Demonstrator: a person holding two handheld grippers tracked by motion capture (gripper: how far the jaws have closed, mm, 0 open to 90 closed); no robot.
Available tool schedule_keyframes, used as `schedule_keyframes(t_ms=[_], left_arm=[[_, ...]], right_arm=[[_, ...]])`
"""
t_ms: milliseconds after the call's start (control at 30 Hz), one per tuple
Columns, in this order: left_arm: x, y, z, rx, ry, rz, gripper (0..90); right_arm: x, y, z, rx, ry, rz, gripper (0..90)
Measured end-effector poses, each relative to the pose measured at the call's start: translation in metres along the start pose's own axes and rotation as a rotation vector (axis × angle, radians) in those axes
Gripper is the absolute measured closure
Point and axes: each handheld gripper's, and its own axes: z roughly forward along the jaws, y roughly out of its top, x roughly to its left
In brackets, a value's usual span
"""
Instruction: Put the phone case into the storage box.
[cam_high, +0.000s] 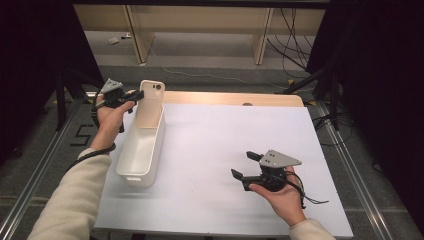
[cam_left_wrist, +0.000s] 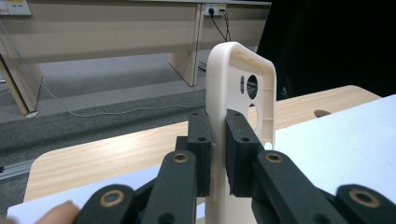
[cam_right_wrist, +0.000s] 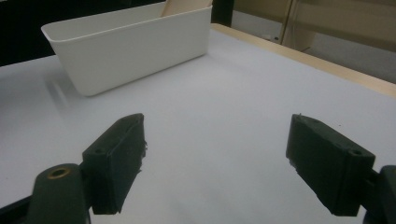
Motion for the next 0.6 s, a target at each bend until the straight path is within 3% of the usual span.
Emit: schedule_keyframes(t_ms=[367,600], left_arm=[[0.004,-0.010,0.002,0.028,-0.003,-0.017,79.6],[0.004,-0.011,0.003,0.043,0.015,-0.002,78.7]], right_arm=[[0.000,0.000,0.000,0.004,0.002,0.001,21.0],[0.000,0.000,0.000,0.011,0.001,0.000,21.0]])
